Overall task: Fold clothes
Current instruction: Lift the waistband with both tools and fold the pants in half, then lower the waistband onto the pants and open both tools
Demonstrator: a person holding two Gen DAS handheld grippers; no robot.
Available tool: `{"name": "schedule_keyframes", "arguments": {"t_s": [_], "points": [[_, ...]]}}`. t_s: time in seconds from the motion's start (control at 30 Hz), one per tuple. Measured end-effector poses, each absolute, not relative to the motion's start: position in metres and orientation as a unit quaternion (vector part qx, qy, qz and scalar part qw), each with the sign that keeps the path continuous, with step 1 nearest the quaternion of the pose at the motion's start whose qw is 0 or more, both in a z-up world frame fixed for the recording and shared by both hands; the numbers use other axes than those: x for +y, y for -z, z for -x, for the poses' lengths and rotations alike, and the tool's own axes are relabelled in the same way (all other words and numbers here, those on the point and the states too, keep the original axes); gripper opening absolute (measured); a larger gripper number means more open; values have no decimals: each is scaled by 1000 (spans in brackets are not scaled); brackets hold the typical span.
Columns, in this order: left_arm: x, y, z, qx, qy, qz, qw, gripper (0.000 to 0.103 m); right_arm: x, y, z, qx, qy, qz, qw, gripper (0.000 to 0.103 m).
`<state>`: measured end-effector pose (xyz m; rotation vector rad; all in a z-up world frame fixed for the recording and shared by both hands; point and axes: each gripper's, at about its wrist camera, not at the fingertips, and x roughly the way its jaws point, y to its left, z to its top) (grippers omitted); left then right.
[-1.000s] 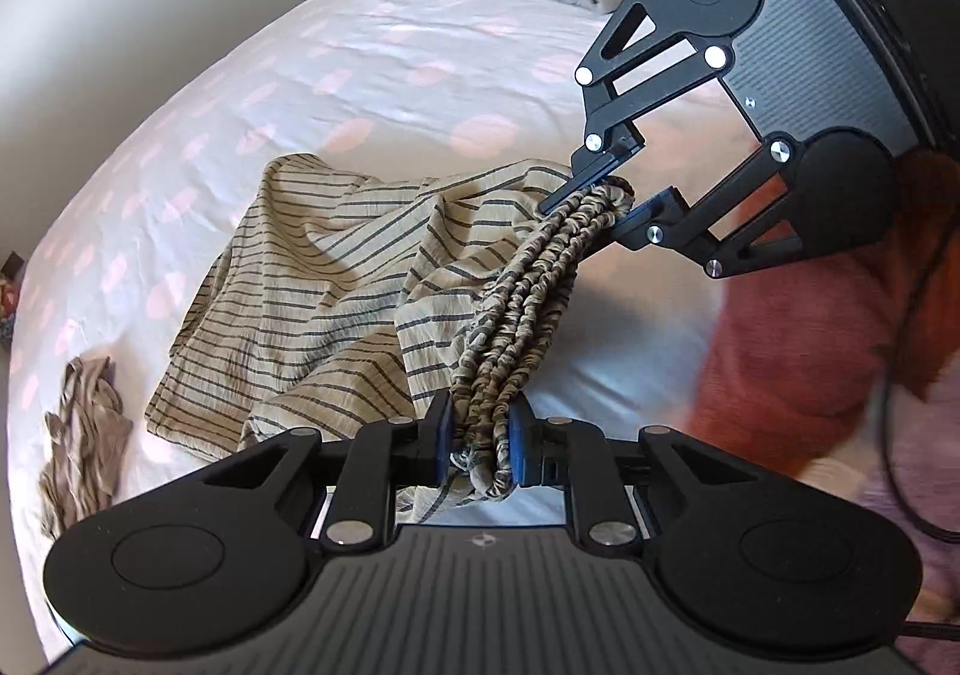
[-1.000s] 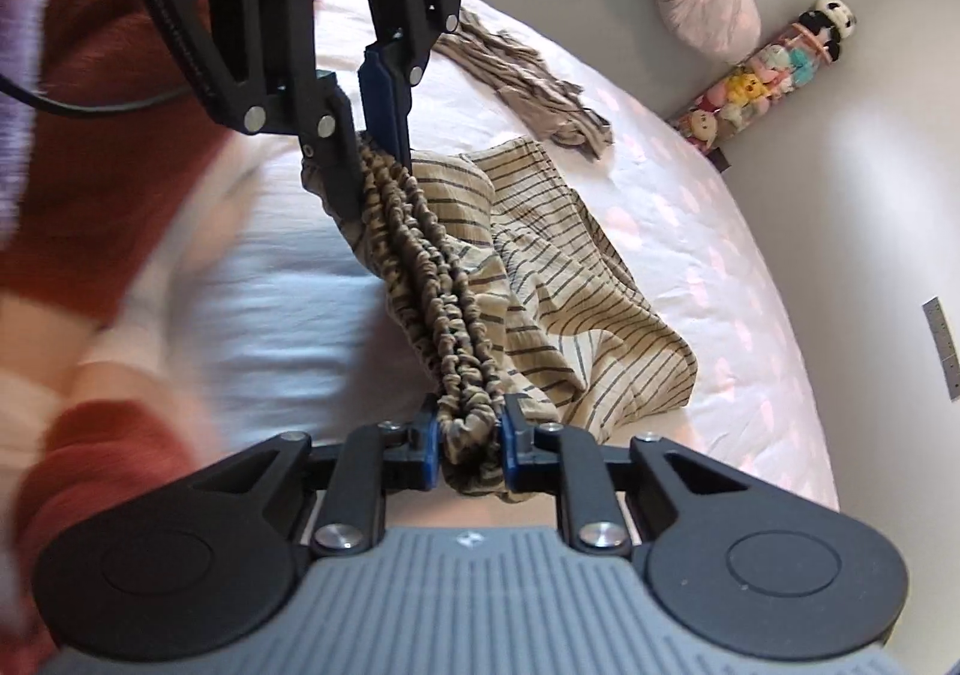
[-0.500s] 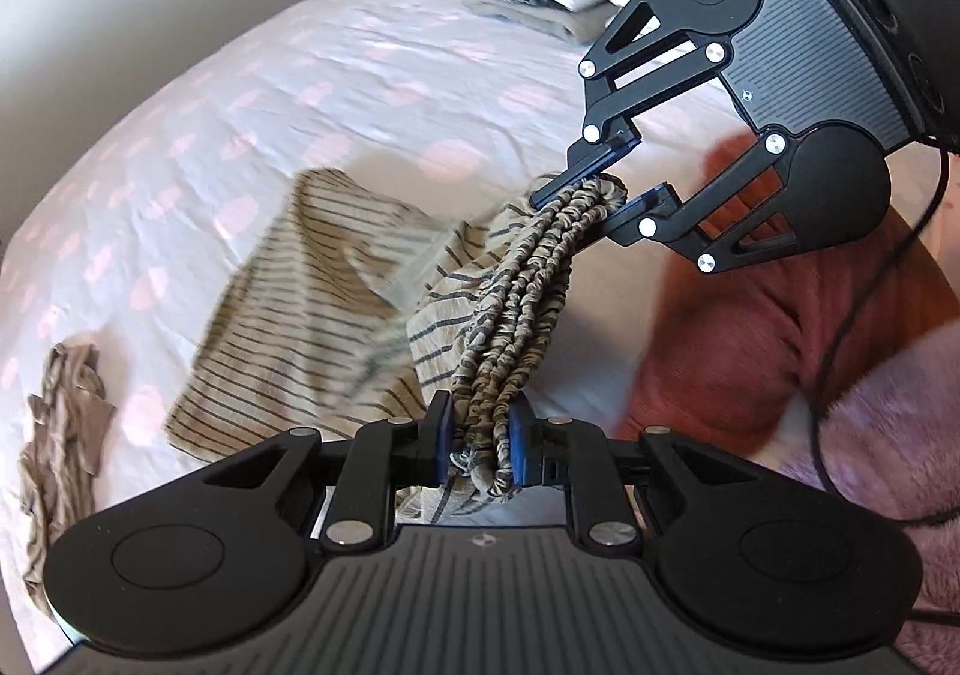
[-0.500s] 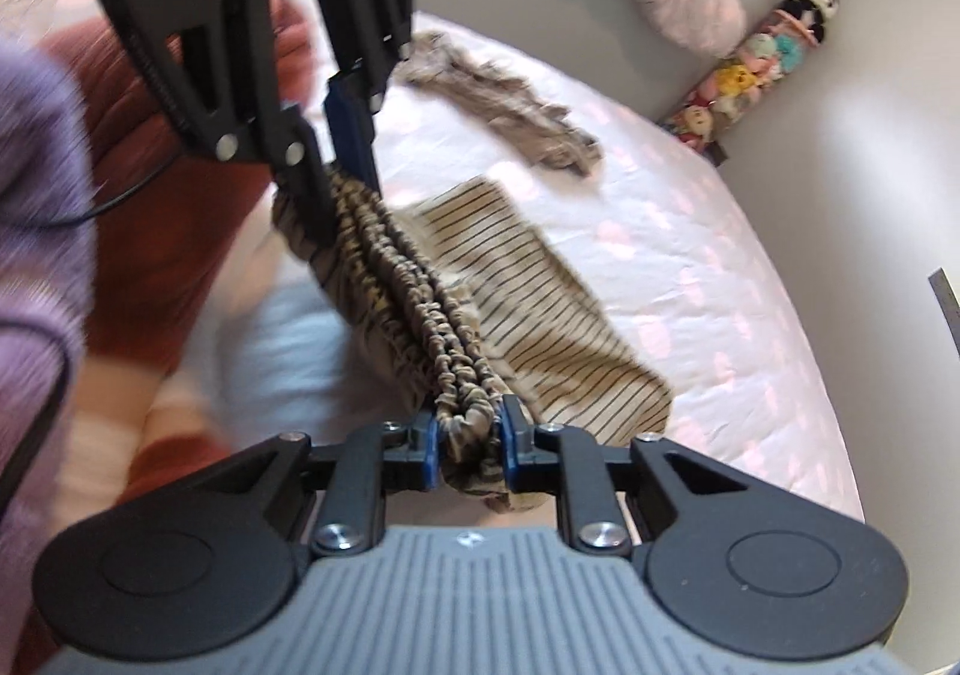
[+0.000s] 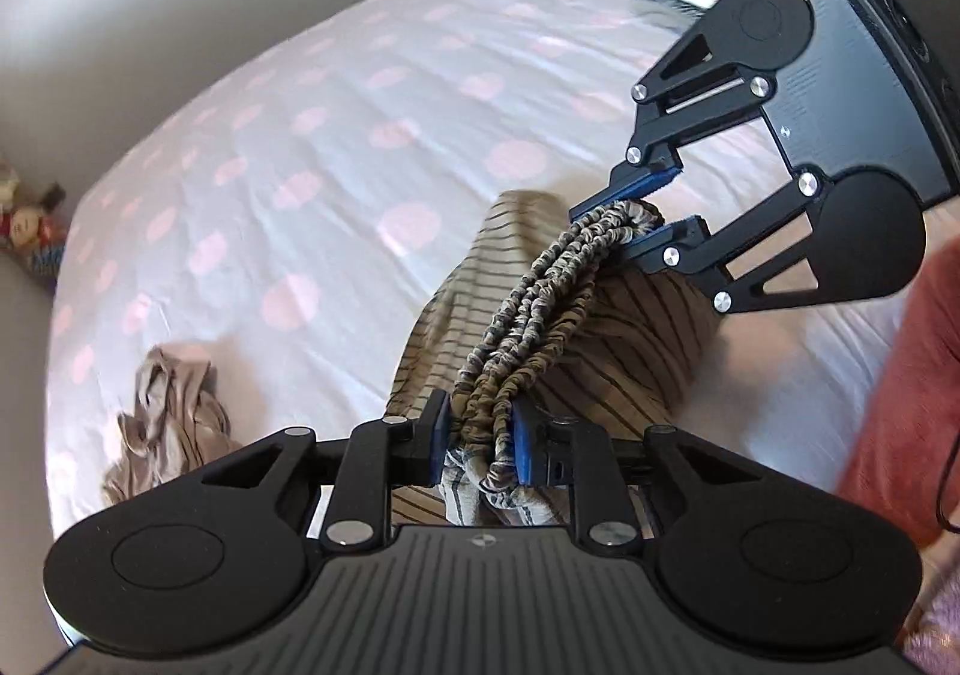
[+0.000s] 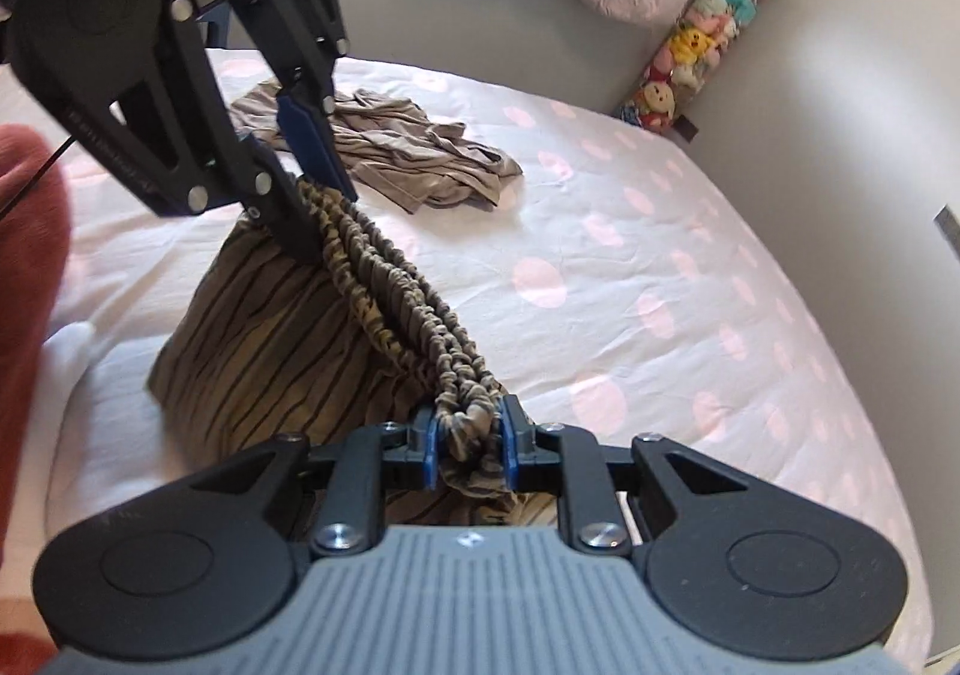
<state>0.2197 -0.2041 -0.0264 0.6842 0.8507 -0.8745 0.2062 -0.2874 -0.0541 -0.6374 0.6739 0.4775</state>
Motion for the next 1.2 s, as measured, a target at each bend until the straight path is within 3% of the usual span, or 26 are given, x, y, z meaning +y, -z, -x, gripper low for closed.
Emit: {"name": "schedule_keyframes", "arguments": {"t_s": [0.37, 0.53, 0.57, 0.6, 0.67, 0.93, 1.2], "points": [[-187, 108, -313, 458, 381, -199, 779, 23, -294, 127, -290, 384, -220, 223, 868, 23], [-175, 120, -317, 462, 353, -156, 798, 32, -304, 143, -302, 394, -214, 182, 875, 28], [-171, 118, -316, 462, 343, -141, 806, 35, -306, 146, -304, 396, -212, 174, 876, 31], [-166, 116, -314, 461, 332, -124, 814, 39, -308, 149, -307, 398, -211, 166, 878, 41], [-158, 109, -310, 456, 314, -91, 828, 42, -316, 140, -299, 387, -200, 145, 888, 52], [-136, 90, -259, 478, 290, -38, 828, 51, -349, 110, -252, 355, -166, 74, 917, 52], [-138, 126, -211, 565, 277, -81, 773, 51, -378, 137, -168, 362, -126, 34, 923, 52]]}}
